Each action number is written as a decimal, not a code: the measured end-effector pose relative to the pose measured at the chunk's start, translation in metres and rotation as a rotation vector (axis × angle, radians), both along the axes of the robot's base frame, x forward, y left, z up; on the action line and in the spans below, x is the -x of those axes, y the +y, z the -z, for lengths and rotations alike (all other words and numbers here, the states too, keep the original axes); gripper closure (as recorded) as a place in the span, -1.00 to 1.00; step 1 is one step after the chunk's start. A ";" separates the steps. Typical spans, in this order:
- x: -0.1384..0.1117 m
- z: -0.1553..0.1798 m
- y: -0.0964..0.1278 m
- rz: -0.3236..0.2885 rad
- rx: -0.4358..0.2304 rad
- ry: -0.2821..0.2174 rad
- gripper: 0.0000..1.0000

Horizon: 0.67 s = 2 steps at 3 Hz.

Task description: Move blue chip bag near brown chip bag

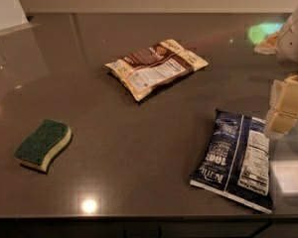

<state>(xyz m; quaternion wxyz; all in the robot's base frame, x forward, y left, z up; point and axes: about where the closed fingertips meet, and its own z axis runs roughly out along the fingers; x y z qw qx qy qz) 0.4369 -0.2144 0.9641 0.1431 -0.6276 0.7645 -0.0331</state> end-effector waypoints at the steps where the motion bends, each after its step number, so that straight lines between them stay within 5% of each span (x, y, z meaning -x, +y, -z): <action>1: 0.008 0.028 0.004 -0.122 0.036 0.027 -1.00; 2: 0.014 0.049 0.009 -0.235 0.045 0.051 -1.00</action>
Offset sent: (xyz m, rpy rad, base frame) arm -0.0207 0.0117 -0.0782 -0.0546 0.0990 0.3738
